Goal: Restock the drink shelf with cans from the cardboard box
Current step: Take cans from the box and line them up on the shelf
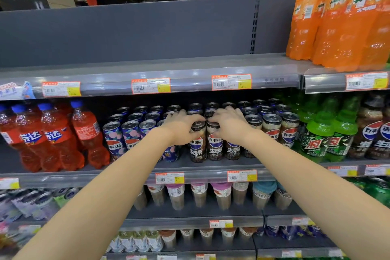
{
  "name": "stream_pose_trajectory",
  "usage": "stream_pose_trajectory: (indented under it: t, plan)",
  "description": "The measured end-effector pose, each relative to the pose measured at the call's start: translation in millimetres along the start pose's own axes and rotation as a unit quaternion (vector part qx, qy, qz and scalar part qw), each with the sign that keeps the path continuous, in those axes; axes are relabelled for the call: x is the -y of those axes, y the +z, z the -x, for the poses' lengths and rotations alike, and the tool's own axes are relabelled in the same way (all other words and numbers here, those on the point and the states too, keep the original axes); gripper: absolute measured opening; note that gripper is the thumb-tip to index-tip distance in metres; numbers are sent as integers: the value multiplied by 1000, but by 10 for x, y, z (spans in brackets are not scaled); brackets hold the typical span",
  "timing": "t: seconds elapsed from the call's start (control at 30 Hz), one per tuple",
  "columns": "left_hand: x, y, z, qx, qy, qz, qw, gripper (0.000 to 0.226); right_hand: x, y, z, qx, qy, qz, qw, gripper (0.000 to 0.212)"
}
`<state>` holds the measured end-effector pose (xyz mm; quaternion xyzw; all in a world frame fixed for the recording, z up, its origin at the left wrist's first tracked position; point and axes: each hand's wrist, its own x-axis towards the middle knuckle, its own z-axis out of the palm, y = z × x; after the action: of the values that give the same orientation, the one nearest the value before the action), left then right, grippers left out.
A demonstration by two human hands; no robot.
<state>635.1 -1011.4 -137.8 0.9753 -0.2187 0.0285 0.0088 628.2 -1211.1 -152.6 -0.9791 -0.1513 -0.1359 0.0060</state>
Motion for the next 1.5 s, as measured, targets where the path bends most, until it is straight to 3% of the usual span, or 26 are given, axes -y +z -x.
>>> stream_pose_trajectory:
  t: [0.27, 0.8, 1.17, 1.5]
  plan:
    - [-57, 70, 30, -28, -9, 41, 999, 62, -16, 69, 72, -31, 0, -13, 999, 51]
    - [38, 168, 52, -110, -17, 118, 987, 44, -18, 73, 80, -31, 16, -24, 999, 55]
    - [34, 147, 63, -119, -34, 72, 990, 56, 20, 96, 122, -37, 17, -10, 999, 55]
    - [22, 258, 87, -139, -37, 52, 988, 53, 120, 87, 124, -47, 6, 7, 999, 45]
